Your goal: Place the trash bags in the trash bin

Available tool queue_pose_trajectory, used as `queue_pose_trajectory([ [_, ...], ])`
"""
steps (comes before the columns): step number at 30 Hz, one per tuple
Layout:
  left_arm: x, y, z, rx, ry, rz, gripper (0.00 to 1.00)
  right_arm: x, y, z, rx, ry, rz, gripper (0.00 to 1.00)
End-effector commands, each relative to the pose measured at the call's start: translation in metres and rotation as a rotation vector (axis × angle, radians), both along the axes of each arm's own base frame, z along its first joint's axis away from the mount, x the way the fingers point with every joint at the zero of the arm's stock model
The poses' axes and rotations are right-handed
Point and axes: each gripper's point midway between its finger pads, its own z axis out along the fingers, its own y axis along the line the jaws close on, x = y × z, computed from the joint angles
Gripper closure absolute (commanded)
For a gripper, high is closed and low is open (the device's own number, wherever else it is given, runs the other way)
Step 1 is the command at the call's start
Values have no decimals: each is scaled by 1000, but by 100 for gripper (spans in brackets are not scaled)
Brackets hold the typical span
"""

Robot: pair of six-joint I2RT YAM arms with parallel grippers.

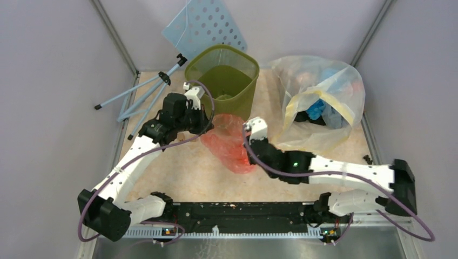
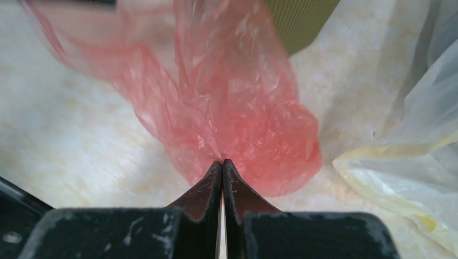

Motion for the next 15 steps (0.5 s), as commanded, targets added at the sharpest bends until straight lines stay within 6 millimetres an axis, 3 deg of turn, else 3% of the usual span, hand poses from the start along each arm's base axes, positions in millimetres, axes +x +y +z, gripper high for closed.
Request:
queue_pose_trajectory([
  [1,7,6,30,4,-100,18,100,11,-17,87,212,5,8,100],
  [5,5,10,44,15,-123,23,100,29,-45,118,314,65,-23,100],
  [8,-1,14,57,20,-134,19,100,46,-65,125,333,110,-51,100],
  [11,-7,16,73,16,-153,15,100,66,-88,118,274,133,-143,100],
  [15,-9,27,83,63,-158,39,100,91,-107,91,283,272,-203,100],
])
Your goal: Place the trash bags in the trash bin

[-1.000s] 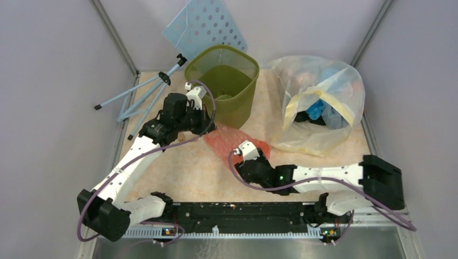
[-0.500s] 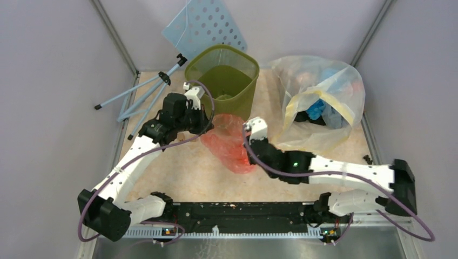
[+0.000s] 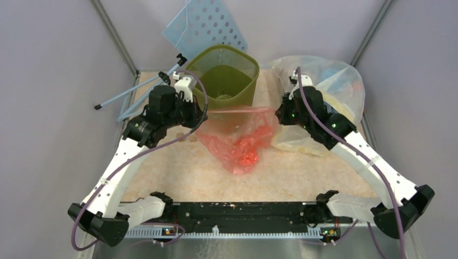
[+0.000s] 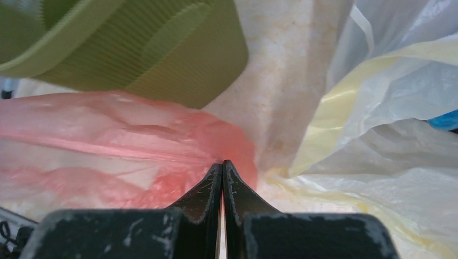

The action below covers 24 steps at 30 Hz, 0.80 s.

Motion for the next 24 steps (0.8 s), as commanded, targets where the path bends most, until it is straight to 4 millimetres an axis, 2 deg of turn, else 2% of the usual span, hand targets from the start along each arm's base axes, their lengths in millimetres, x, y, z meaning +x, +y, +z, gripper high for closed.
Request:
queue_pose_trajectory([
  [1,-1,19,24,65,-48,44,100,12,-11,-35,35,199,30,100],
  [4,1,24,25,93,-33,49,100,25,-17,-51,69,235,6,100],
  [8,-4,-2,29,-5,5,-67,100,27,-4,-54,95,201,88,100],
  [10,-8,-19,36,-92,25,-131,100,20,6,-51,110,168,183,86],
  [12,-9,-32,41,-163,42,-177,100,10,12,-49,119,127,264,61],
  [14,-6,-38,44,-198,51,-186,100,1,12,-49,128,75,311,44],
  [15,-2,-39,44,-203,55,-181,100,-5,11,-55,125,60,324,37],
  [21,11,-38,42,-230,62,-154,100,-27,8,-69,126,-77,417,19],
  [24,13,-36,40,-236,64,-144,100,-28,6,-85,136,-73,404,17],
])
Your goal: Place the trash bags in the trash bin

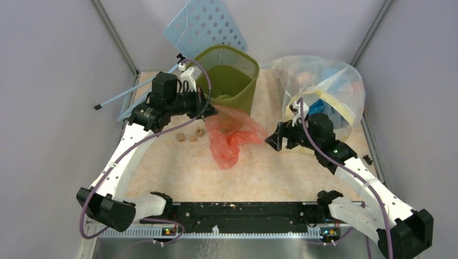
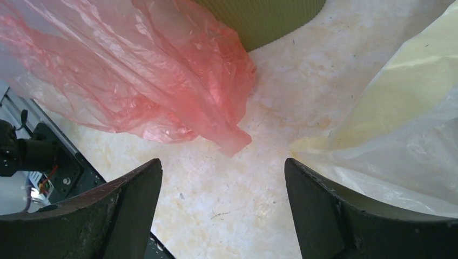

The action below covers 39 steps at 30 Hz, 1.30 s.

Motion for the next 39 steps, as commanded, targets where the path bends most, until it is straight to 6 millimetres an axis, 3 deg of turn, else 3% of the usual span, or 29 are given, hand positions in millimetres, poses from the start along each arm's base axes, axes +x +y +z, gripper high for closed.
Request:
queue_pose_trajectory([
  [1,8,-3,12,-56,-43,-1,100,6,10,5,55,-115,44,17],
  [9,11,4,3,-51,-33,21,100,16,23,-8,145,-164,60,28],
  [17,16,11,0,-48,-36,36,100,39,45,-20,142,-162,81,32],
  [21,20,23,7,-48,-62,75,100,42,59,-22,157,-128,100,54],
  [24,22,31,10,-46,-75,88,100,40,64,-11,178,-101,104,80],
  [25,22,34,12,-40,-82,94,100,41,63,-5,180,-93,84,91],
  [27,26,44,19,-7,-115,124,100,43,58,14,160,-60,45,100],
  [32,35,69,55,93,-219,232,100,46,48,84,84,5,-4,100],
  [33,34,71,65,98,-238,239,100,46,46,106,80,-4,-10,100],
  [36,26,75,106,73,-322,255,100,38,40,169,91,-46,-9,100],
  [38,15,75,126,41,-379,256,100,28,35,200,122,-84,-12,100],
  [39,10,75,130,29,-394,251,100,25,33,203,125,-87,-14,100],
])
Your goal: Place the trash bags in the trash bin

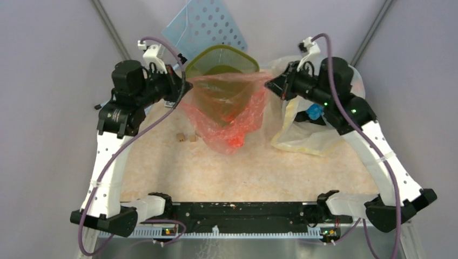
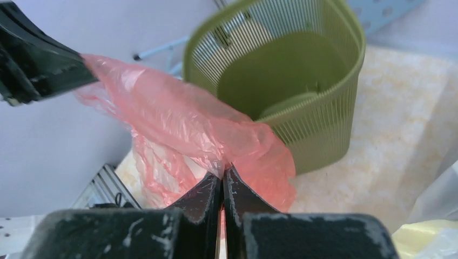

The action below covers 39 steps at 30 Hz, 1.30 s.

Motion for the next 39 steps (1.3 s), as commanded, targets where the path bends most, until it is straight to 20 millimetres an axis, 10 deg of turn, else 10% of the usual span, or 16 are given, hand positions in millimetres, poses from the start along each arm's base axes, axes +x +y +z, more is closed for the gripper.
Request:
queue_pose_trajectory([
  [1,-23,8,32,-11,-119,7,100,-31,-20,6,-54,77,-15,100],
  [7,-37,3,-51,19,88,-46,100,-45,-29,-104,-154,324,-39,100],
  [11,-55,4,-73,10,128,-56,100,-61,-33,-127,-127,358,-32,100],
  [15,-66,6,-48,4,89,-56,100,-69,-35,-100,-97,305,-16,100],
  [22,-76,-5,52,-99,-113,-98,100,-69,-39,-40,-39,213,-36,100],
  [37,-71,-54,18,-342,-19,-353,100,-25,-45,-149,-183,345,-186,99],
  [39,-69,-56,19,-358,-18,-360,100,-21,-51,-147,-209,310,-203,86],
])
